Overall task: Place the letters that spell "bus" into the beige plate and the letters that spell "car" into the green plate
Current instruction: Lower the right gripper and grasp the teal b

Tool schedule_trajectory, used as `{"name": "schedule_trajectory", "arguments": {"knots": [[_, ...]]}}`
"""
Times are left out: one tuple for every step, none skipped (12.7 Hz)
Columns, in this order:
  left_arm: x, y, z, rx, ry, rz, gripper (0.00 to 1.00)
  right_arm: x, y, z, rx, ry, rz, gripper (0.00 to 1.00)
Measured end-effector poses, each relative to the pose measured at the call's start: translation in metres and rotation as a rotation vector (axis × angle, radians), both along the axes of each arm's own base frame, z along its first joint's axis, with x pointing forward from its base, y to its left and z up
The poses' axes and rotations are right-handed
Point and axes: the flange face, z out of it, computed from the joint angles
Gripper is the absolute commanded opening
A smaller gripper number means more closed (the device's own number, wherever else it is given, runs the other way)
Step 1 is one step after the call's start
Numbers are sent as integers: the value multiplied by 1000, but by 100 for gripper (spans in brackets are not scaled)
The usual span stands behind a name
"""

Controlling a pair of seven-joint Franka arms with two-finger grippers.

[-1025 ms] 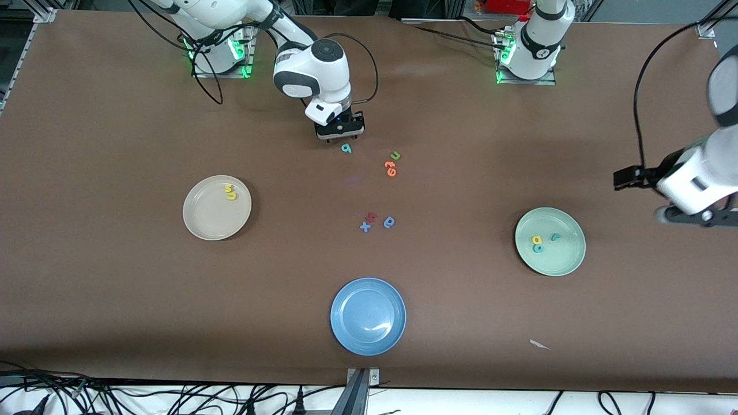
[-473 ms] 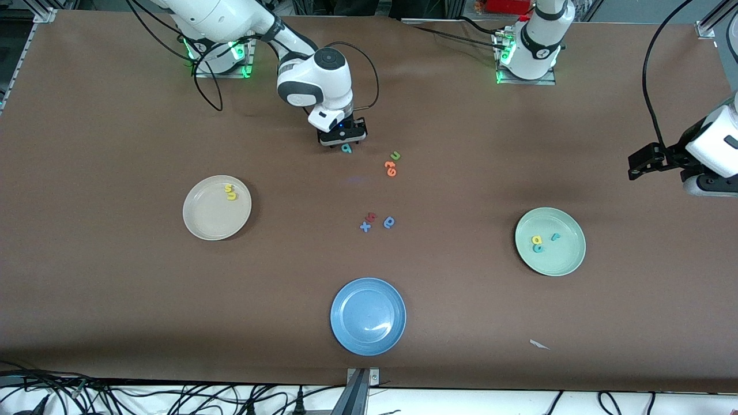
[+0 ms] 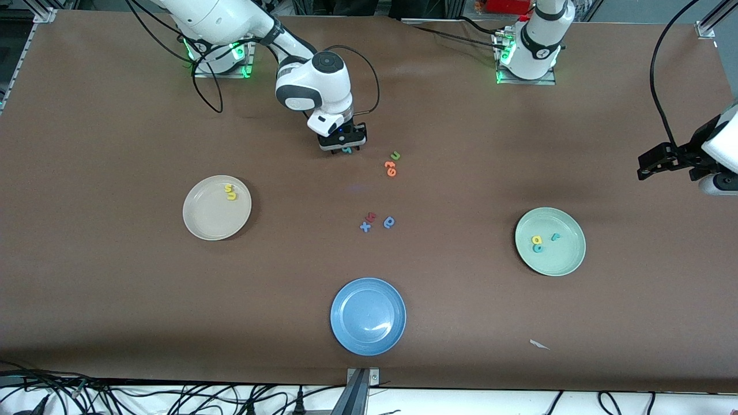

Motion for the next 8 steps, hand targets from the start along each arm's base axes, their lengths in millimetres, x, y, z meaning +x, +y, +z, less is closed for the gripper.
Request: {"name": "schedule_trajectory", "arguments": {"knots": [[0,0,0,-1,0,0,100,0,0,0,0,-1,1,78],[0,0,0,-2,0,0,100,0,0,0,-1,-1,2,74],[0,0,0,-3,0,0,100,0,0,0,-1,-1,2,68],[0,0,0,-3,0,0,100,0,0,0,-1,-2,2,64],[0,0,0,-3,0,0,100,0,1,1,2,-3,-1,58],[0,0,0,-3,0,0,100,0,1,1,3,-3,-6,54],[0,0,0,-3,0,0,100,0,2,2,7,-4,-9,52],[0,0,0,-3,0,0,100,0,3,3,9,-5,-13,51]]}}
